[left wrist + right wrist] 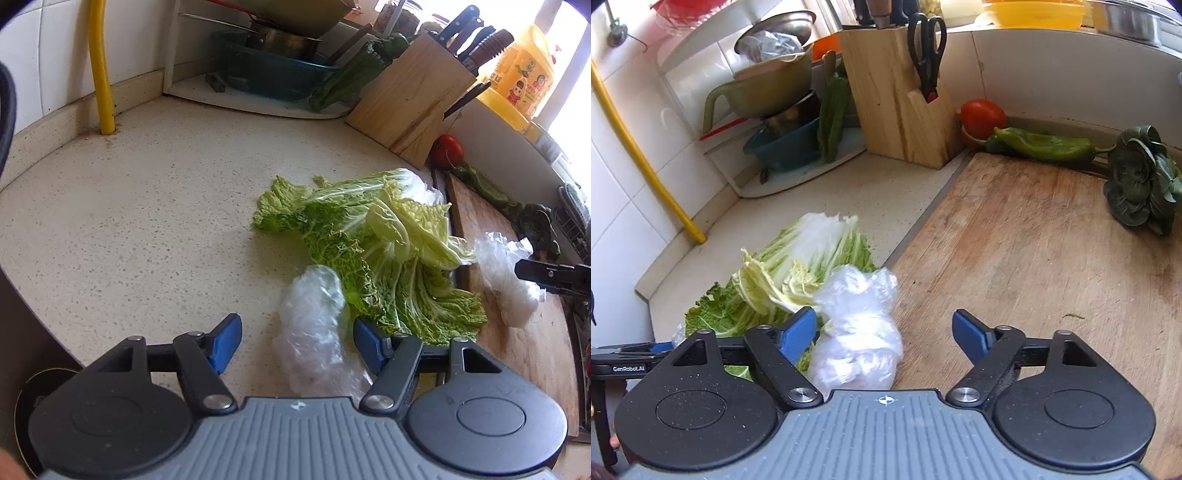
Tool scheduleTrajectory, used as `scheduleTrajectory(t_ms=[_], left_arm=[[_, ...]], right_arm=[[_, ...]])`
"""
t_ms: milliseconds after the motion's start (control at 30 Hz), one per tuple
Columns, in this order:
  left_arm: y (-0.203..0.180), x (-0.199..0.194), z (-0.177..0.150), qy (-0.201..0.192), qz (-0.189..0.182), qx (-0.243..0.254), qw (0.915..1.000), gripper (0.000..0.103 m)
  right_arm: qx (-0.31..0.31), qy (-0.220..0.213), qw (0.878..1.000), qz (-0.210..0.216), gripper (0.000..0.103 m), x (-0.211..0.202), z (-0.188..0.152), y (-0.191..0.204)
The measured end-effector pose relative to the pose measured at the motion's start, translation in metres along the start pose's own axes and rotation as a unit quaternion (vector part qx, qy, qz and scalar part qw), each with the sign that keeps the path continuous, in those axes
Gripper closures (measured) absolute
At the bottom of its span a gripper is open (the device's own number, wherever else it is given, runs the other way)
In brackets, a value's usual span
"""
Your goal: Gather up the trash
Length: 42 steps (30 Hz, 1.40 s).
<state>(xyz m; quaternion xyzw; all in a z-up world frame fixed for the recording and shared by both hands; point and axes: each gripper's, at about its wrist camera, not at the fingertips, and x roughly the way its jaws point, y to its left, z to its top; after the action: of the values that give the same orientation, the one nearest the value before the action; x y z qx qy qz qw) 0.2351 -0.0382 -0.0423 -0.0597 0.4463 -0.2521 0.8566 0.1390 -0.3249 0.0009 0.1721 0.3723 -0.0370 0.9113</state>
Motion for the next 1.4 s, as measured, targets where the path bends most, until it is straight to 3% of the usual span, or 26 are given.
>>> scheduleTrajectory(t_ms=[167, 233, 300, 367, 400, 833, 967, 1167, 1400], left_arm=[[-0.008, 0.001, -0.005, -0.011, 0.003, 0.01, 0.9999, 0.046], [-0.011, 0.003, -0.006, -0.014, 0.002, 0.006, 0.9999, 0.068], [-0.012, 0.004, -0.006, -0.016, 0.0, -0.003, 0.9999, 0.072], [-0.014, 0.004, -0.006, -0.015, 0.002, -0.014, 0.9998, 0.074], [-0.016, 0.003, -0.006, -0.015, 0.003, -0.016, 0.9998, 0.075], [-0.022, -0.045, -0.031, -0.051, 0.042, -0.054, 0.9963, 0.076], [-0.018, -0.054, -0.037, -0.06, 0.038, -0.071, 0.995, 0.076], [-0.013, -0.072, -0.042, -0.078, 0.026, -0.068, 0.9943, 0.076], [0.018, -0.1, -0.054, -0.093, 0.024, -0.093, 0.9911, 0.076]], right_arm=[[-0.01, 0.001, 1.0, 0.002, 0.017, 0.005, -0.001, 0.004], [-0.019, -0.001, 1.0, -0.003, 0.018, 0.007, -0.002, 0.006], [-0.029, 0.003, 1.0, -0.005, 0.025, 0.01, -0.004, 0.009], [-0.042, 0.013, 0.999, -0.015, 0.048, 0.015, -0.006, 0.012], [-0.039, 0.02, 0.999, -0.009, 0.05, 0.018, -0.007, 0.012], [-0.022, 0.007, 0.997, 0.078, 0.052, -0.011, -0.014, 0.015], [-0.016, 0.009, 0.992, 0.121, 0.052, -0.018, -0.015, 0.02], [-0.009, 0.02, 0.989, 0.149, 0.052, -0.024, -0.02, 0.031], [-0.019, 0.021, 0.985, 0.172, 0.052, -0.024, -0.022, 0.07]])
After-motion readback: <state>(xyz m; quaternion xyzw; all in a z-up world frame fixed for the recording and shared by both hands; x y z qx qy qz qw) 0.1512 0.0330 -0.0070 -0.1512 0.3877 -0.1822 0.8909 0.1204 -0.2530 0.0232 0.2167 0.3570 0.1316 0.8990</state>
